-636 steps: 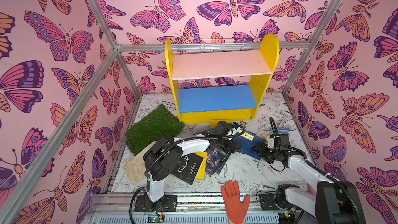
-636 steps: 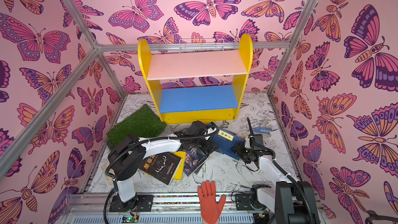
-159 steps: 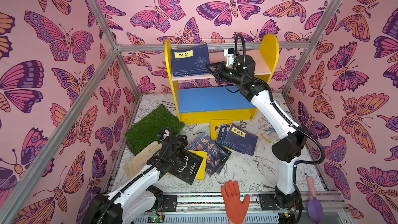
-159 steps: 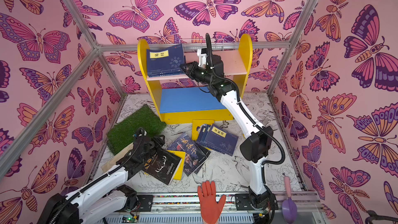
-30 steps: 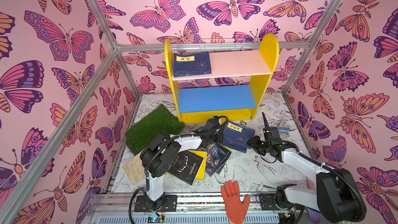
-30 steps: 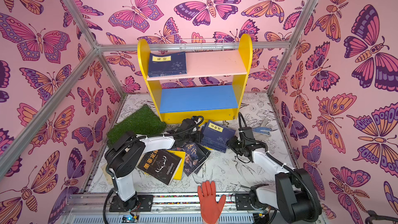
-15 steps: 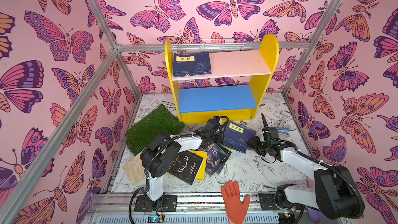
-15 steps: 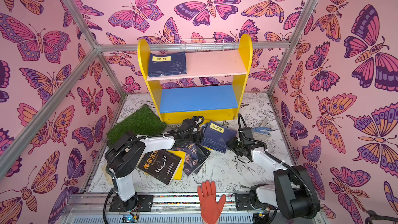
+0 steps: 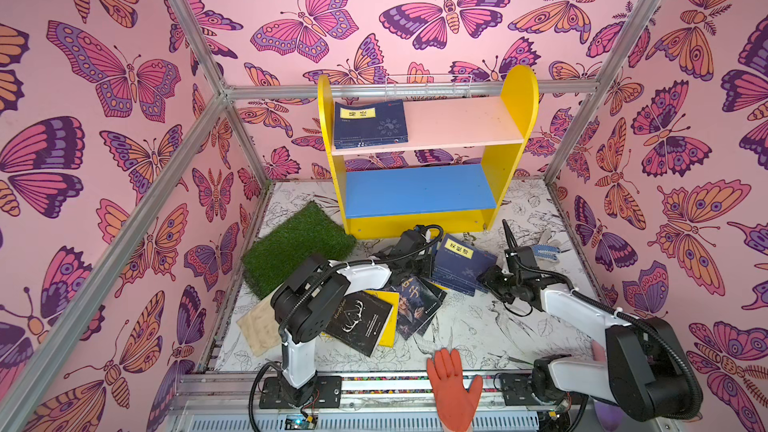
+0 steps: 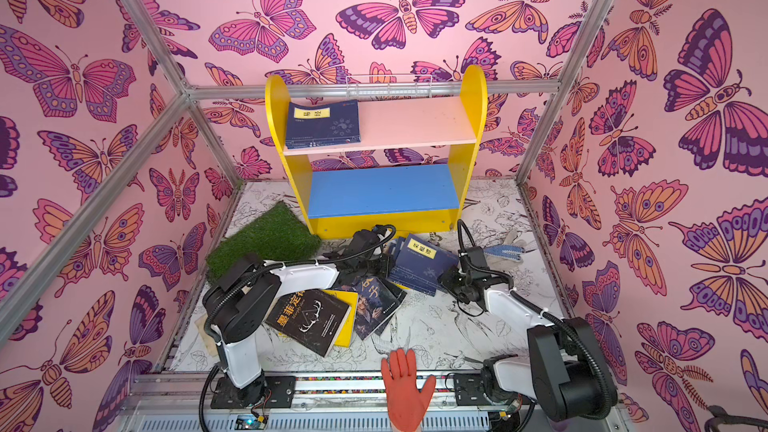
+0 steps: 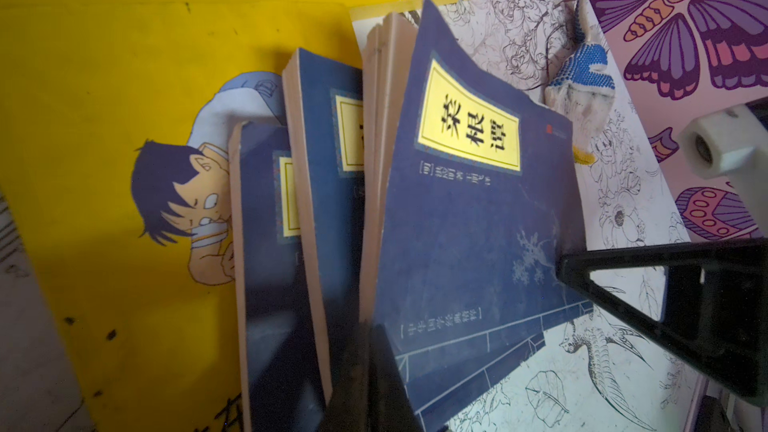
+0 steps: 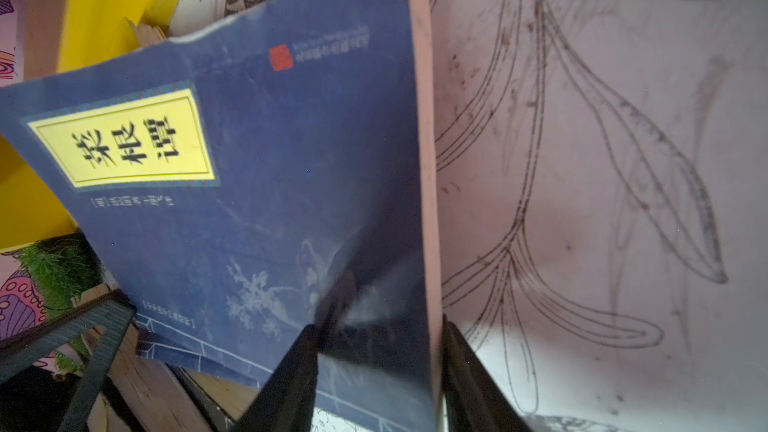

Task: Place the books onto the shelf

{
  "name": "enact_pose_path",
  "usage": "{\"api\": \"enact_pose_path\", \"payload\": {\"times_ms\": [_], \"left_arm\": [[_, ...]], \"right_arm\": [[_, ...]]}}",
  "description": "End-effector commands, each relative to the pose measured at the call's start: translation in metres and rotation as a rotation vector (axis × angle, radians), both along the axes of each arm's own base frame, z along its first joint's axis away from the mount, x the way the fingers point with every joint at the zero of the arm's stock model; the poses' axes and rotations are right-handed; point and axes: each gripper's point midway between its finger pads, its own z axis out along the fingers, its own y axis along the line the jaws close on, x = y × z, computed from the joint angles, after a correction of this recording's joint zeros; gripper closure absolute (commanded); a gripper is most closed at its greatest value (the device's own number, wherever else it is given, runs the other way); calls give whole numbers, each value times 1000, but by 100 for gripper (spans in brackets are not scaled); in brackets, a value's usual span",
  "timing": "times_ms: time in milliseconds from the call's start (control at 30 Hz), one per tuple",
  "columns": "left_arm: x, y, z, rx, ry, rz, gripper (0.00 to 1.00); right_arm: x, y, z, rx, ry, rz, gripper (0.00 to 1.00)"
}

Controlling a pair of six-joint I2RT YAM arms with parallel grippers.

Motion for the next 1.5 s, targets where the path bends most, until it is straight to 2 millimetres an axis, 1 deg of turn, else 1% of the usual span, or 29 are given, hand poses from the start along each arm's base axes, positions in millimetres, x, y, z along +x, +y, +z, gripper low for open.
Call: {"api": "enact_pose_path", "payload": {"times_ms": [0,133,267,400,567,767,900,967,1100,1200,1267,1367,1400,1467], "left_arm": [[-21,1,-18,37,62,-51,95],[-21,1,-18,36,61,-54,96],[-20,0,-18,34,61,-56,96],[-21,0,-18,34,63,-57,96],[-21,0,-19,35,66,-56,96],[-21,0,-19,34,65,-58,97],[-21,0,-20,36,64,-58,97],[-21,0,-20,37,65,-58,97],[-20,3,-21,45,63,-45,97],[-16,14,-23,66,58,10,97],[-10,29,-25,81,59,80,96],[0,60,-25,66,87,220,96],[4,68,-22,42,97,258,95],[8,79,-10,-18,96,294,92]], "right_arm": [[9,7,22,8,-67,33,58],[12,12,46,30,-124,61,64],[14,22,68,90,-168,92,67],[18,29,81,144,-196,90,70],[29,38,97,238,-250,58,76],[39,43,110,332,-311,11,77],[42,49,120,339,-341,28,78],[40,51,120,323,-338,42,81],[38,48,119,285,-337,45,89],[35,45,123,249,-346,63,95],[34,44,131,227,-362,84,98],[32,43,150,192,-406,123,100],[30,43,157,182,-422,138,100],[28,43,172,170,-457,163,100]]}}
